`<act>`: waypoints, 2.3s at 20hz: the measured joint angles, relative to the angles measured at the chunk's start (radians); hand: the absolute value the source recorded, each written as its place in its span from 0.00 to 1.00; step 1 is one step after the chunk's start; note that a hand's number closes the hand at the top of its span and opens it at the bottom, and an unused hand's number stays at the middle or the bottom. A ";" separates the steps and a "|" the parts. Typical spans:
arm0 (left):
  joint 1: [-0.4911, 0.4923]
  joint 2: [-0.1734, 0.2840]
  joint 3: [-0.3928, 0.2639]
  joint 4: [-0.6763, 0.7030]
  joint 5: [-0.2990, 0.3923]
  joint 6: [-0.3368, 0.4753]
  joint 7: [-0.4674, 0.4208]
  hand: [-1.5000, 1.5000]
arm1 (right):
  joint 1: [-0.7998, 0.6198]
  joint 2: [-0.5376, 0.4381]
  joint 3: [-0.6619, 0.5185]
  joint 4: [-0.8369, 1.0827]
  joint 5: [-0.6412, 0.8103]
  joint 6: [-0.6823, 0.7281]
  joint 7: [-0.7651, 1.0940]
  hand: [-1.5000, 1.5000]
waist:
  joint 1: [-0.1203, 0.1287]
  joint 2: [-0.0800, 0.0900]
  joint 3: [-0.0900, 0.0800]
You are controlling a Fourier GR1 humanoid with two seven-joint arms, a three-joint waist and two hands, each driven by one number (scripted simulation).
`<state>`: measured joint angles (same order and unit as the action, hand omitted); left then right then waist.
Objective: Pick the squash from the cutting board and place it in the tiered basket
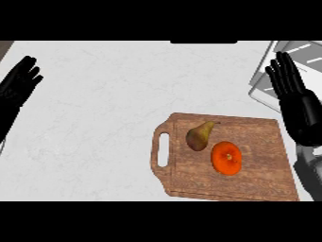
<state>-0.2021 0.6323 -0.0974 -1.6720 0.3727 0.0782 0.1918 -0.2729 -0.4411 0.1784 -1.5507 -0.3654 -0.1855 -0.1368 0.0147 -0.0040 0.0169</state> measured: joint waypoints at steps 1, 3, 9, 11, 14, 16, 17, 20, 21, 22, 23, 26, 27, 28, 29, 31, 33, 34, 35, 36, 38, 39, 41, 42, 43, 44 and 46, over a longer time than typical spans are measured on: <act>0.009 -0.002 0.006 -0.002 -0.004 0.001 0.000 0.50 | 0.018 0.006 0.013 -0.031 0.004 0.007 -0.003 1.00 | -0.004 0.000 -0.003; 0.040 -0.022 0.001 -0.003 -0.013 0.017 -0.002 0.50 | 0.023 0.023 0.061 -0.094 0.015 0.030 -0.007 1.00 | -0.007 0.000 -0.009; 0.116 -0.099 -0.014 0.062 -0.007 0.055 -0.019 0.50 | 0.078 0.019 0.167 -0.142 0.175 -0.040 0.021 0.00 | -0.037 -0.003 -0.023; 0.139 -0.132 -0.037 0.069 -0.018 0.070 -0.027 0.50 | 0.138 0.075 0.202 -0.142 0.233 -0.145 0.049 0.00 | -0.038 -0.002 -0.021; 0.146 -0.162 -0.042 0.091 -0.024 0.067 -0.037 0.50 | 0.203 0.107 0.250 -0.183 0.347 -0.253 0.059 0.00 | -0.031 0.000 -0.019; 0.151 -0.171 -0.045 0.083 -0.030 0.069 -0.025 0.50 | 0.218 0.093 0.282 -0.244 0.430 -0.290 0.107 0.00 | -0.028 0.000 -0.019; 0.151 -0.170 -0.043 0.072 -0.030 0.072 -0.014 0.50 | 0.231 0.072 0.298 -0.276 0.474 -0.300 0.133 0.00 | -0.028 -0.001 -0.019; 0.159 -0.183 -0.043 0.082 -0.035 0.074 -0.022 0.50 | 0.231 -0.033 0.301 -0.343 0.590 -0.283 0.239 0.00 | -0.033 -0.003 -0.020; 0.155 -0.187 -0.043 0.089 -0.035 0.075 -0.024 0.50 | 0.231 -0.075 0.300 -0.361 0.630 -0.269 0.275 0.00 | -0.038 -0.004 -0.021; 0.154 -0.188 -0.039 0.094 -0.032 0.071 -0.026 0.50 | 0.226 -0.119 0.294 -0.377 0.661 -0.247 0.313 0.00 | -0.039 -0.004 -0.022; 0.155 -0.184 -0.036 0.097 -0.031 0.065 -0.029 0.50 | 0.216 -0.161 0.294 -0.391 0.690 -0.214 0.356 0.00 | -0.037 -0.004 -0.023; 0.159 -0.184 -0.039 0.087 -0.036 0.067 -0.025 0.50 | 0.212 -0.287 0.325 -0.445 0.751 -0.085 0.476 0.00 | -0.034 -0.007 -0.025; 0.159 -0.188 -0.041 0.089 -0.037 0.067 -0.028 0.50 | 0.213 -0.322 0.344 -0.463 0.764 -0.036 0.513 0.00 | -0.034 -0.006 -0.025; 0.155 -0.190 -0.042 0.088 -0.037 0.067 -0.024 0.50 | 0.205 -0.352 0.361 -0.483 0.768 0.017 0.554 0.00 | -0.030 -0.005 -0.025; 0.153 -0.193 -0.045 0.090 -0.042 0.070 -0.024 0.50 | 0.195 -0.380 0.370 -0.510 0.762 0.071 0.601 0.00 | -0.028 -0.005 -0.025; 0.157 -0.196 -0.050 0.084 -0.047 0.072 -0.021 0.50 | 0.183 -0.411 0.405 -0.572 0.763 0.162 0.706 0.00 | -0.023 -0.004 -0.024; 0.139 -0.199 -0.047 0.102 -0.052 0.069 -0.022 0.50 | 0.146 -0.408 0.435 -0.641 0.747 0.249 0.830 0.00 | -0.020 -0.001 -0.024; 0.129 -0.199 -0.042 0.109 -0.049 0.063 -0.019 0.50 | 0.120 -0.389 0.447 -0.658 0.742 0.285 0.890 0.00 | -0.017 0.000 -0.023; 0.121 -0.205 -0.044 0.116 -0.055 0.063 -0.019 0.50 | 0.094 -0.361 0.467 -0.675 0.747 0.315 0.956 0.00 | -0.015 0.001 -0.022; 0.132 -0.204 -0.039 0.110 -0.050 0.055 -0.022 0.50 | 0.068 -0.325 0.488 -0.678 0.759 0.336 1.015 0.00 | -0.011 0.001 -0.022; 0.121 -0.201 -0.025 0.119 -0.050 0.042 -0.022 0.50 | 0.019 -0.250 0.520 -0.671 0.785 0.371 1.103 0.00 | -0.009 0.002 -0.020; 0.138 -0.212 -0.036 0.101 -0.064 0.050 -0.024 0.50 | 0.003 -0.222 0.519 -0.670 0.787 0.382 1.128 0.00 | -0.007 0.002 -0.020; 0.150 -0.220 -0.038 0.079 -0.073 0.053 -0.011 0.50 | -0.005 -0.170 0.539 -0.640 0.822 0.386 1.148 0.00 | -0.007 0.002 -0.019; 0.149 -0.222 -0.034 0.082 -0.073 0.048 -0.011 0.50 | -0.020 -0.138 0.550 -0.615 0.840 0.389 1.157 0.00 | -0.007 0.002 -0.019; 0.144 -0.213 -0.020 0.084 -0.066 0.036 -0.007 0.50 | -0.022 -0.119 0.556 -0.588 0.856 0.390 1.157 0.00 | -0.007 0.003 -0.019; 0.144 -0.218 -0.016 0.090 -0.066 0.031 -0.007 0.50 | -0.020 -0.104 0.558 -0.564 0.874 0.390 1.154 0.00 | -0.008 0.003 -0.018; 0.145 -0.213 0.000 0.085 -0.058 0.014 -0.003 0.50 | 0.000 -0.087 0.560 -0.518 0.908 0.386 1.143 0.00 | -0.010 0.003 -0.018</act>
<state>-0.0572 0.4190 -0.0970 -1.5868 0.3146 0.0925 0.1893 -0.2732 -0.5284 0.7383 -2.0687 0.5424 0.2009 1.0062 0.0050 -0.0007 -0.0008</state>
